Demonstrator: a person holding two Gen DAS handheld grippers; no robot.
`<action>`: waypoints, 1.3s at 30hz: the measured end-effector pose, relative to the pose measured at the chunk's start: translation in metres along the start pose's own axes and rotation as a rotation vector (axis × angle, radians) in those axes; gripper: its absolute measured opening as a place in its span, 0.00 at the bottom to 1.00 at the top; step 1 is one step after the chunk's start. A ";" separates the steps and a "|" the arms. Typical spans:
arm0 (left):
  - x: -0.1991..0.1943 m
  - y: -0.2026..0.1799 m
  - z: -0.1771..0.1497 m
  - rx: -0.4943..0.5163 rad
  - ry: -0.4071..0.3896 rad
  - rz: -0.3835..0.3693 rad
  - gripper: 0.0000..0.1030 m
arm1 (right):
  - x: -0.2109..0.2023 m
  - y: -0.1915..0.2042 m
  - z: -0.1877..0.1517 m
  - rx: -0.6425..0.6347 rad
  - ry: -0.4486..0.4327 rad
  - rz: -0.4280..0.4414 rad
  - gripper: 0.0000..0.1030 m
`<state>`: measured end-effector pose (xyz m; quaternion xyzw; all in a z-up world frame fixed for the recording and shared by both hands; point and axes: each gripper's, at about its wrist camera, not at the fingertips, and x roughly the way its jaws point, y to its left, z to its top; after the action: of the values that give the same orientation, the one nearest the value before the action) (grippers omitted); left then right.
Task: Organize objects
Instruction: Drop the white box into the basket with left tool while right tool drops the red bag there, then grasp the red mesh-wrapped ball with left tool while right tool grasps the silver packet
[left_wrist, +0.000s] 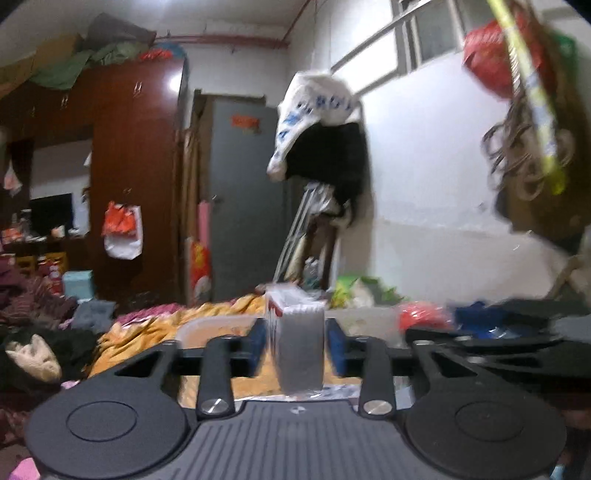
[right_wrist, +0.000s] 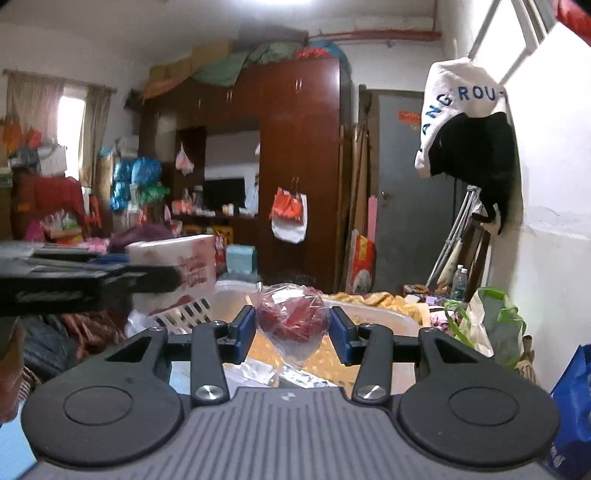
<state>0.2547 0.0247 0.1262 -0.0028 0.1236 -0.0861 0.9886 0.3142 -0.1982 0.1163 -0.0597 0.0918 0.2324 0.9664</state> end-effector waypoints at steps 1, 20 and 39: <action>0.005 0.002 -0.003 -0.004 0.015 0.020 0.68 | 0.000 0.000 -0.002 0.000 -0.001 -0.008 0.77; -0.134 -0.058 -0.145 0.054 0.082 -0.144 0.83 | -0.107 -0.039 -0.122 0.161 0.219 -0.076 1.00; -0.134 -0.099 -0.175 0.150 0.126 -0.155 0.83 | -0.080 -0.033 -0.126 0.117 0.400 -0.057 0.79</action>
<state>0.0672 -0.0468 -0.0083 0.0669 0.1779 -0.1710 0.9668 0.2402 -0.2830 0.0118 -0.0508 0.2935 0.1827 0.9370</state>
